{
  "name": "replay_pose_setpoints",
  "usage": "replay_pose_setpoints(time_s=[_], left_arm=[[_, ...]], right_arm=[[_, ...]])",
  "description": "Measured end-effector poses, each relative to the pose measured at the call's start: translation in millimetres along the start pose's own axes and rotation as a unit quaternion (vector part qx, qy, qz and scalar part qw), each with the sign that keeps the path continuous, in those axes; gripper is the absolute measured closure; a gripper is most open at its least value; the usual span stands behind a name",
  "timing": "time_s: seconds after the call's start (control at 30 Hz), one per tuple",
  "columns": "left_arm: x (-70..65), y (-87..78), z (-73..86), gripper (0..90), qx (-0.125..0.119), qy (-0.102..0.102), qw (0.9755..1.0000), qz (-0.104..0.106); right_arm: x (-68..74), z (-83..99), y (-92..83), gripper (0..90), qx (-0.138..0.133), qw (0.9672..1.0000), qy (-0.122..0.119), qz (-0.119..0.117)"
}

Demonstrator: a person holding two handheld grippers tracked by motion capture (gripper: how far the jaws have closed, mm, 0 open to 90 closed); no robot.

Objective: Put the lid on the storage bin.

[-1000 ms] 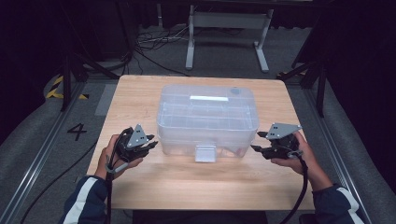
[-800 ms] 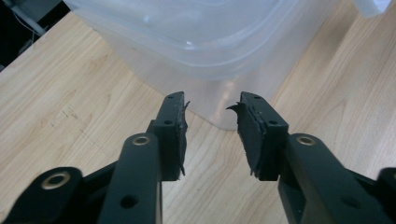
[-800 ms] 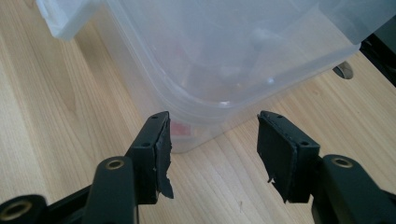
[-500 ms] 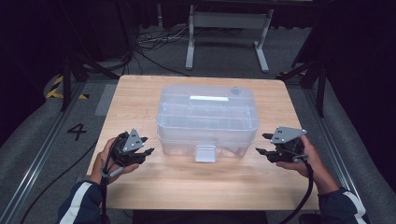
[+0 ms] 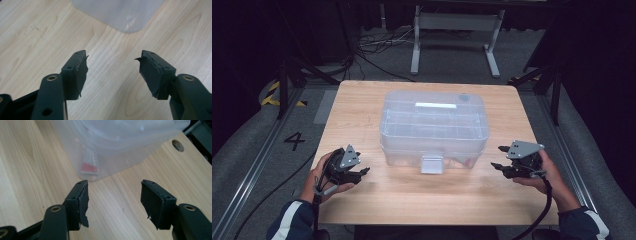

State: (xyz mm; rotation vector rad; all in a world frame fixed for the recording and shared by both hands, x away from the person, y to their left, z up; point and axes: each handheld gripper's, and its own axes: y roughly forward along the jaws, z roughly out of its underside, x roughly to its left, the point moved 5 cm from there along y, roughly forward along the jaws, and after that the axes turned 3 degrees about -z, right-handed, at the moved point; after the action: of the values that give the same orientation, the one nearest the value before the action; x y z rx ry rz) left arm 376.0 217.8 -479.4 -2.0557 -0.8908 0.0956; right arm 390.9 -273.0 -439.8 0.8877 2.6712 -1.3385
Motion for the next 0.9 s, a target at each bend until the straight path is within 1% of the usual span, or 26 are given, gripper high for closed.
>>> replay_pose_setpoints(time_s=[0.03,0.07,0.1,0.13,0.17,0.2,0.23,0.3,0.37,0.4,0.43,0.5,0.57,0.6,0.63,0.7,0.77,0.83,0.87,0.9], left_arm=[[0.6,-0.2,6.4,37.4,0.001,-0.005,1.0000,0.001],[0.6,-0.2,6.4,36.7,0.001,-0.005,1.0000,0.001],[1.3,-0.3,10.8,36.0,0.002,-0.007,1.0000,0.003],[2.4,-0.3,16.6,35.5,0.008,-0.010,0.9999,0.003],[2.4,-0.3,16.6,34.8,0.008,-0.010,0.9999,0.003],[3.5,0.1,22.6,34.6,0.015,-0.011,0.9998,-0.001],[4.3,0.0,25.1,34.3,0.018,-0.014,0.9997,-0.001],[4.7,0.0,27.8,33.7,0.018,-0.018,0.9997,0.000],[5.8,-0.6,31.1,32.7,0.020,-0.020,0.9996,-0.001],[6.4,-0.7,33.2,31.9,0.022,-0.023,0.9995,-0.001],[6.7,-0.5,36.0,31.3,0.022,-0.025,0.9994,0.003],[6.7,-0.3,38.1,31.3,0.024,-0.025,0.9994,0.002],[6.9,0.2,41.2,30.4,0.027,-0.026,0.9993,0.004],[7.0,0.2,43.0,30.4,0.028,-0.026,0.9993,0.005],[7.9,0.6,46.8,30.1,0.030,-0.030,0.9991,0.004],[8.2,0.7,48.6,29.8,0.030,-0.032,0.9990,0.007],[9.7,0.8,54.7,29.1,0.034,-0.039,0.9986,0.007],[10.3,0.9,56.8,28.9,0.036,-0.041,0.9985,0.008],[11.1,0.9,58.8,28.7,0.037,-0.043,0.9984,0.003],[11.5,0.9,61.3,28.5,0.035,-0.048,0.9982,0.006]], right_arm=[[-0.4,2.7,0.2,39.3,0.002,1.0000,0.002,0.001],[-0.4,2.7,0.2,39.3,0.002,1.0000,0.002,0.001],[-1.7,8.8,0.3,39.0,0.010,0.9999,0.007,0.005],[-3.0,15.0,0.2,38.9,0.013,0.9998,0.010,0.010],[-3.0,15.0,0.2,38.9,0.013,0.9998,0.010,0.010],[-4.0,21.4,0.3,38.9,0.016,0.9996,0.018,0.012],[-4.7,24.6,0.7,38.7,0.018,0.9995,0.021,0.013],[-5.2,27.7,1.1,38.6,0.020,0.9994,0.025,0.014],[-6.2,34.8,2.1,38.3,0.024,0.9991,0.029,0.017],[-6.9,41.4,3.1,38.0,0.029,0.9989,0.032,0.018],[-7.1,43.9,3.5,37.9,0.030,0.9988,0.032,0.020],[-7.4,47.5,4.0,37.8,0.032,0.9986,0.035,0.022],[-8.3,58.4,5.3,37.2,0.036,0.9980,0.046,0.023],[-8.3,58.4,5.3,37.2,0.036,0.9980,0.046,0.023],[-8.3,65.3,5.6,36.6,0.039,0.9975,0.053,0.025],[-8.2,68.4,5.7,36.5,0.041,0.9974,0.054,0.026],[-7.0,77.2,5.7,36.1,0.042,0.9968,0.062,0.029],[-6.2,80.2,5.6,36.1,0.042,0.9965,0.066,0.028],[-6.0,83.2,5.5,35.9,0.044,0.9962,0.070,0.029],[-5.7,86.2,5.3,35.8,0.044,0.9958,0.074,0.031]])
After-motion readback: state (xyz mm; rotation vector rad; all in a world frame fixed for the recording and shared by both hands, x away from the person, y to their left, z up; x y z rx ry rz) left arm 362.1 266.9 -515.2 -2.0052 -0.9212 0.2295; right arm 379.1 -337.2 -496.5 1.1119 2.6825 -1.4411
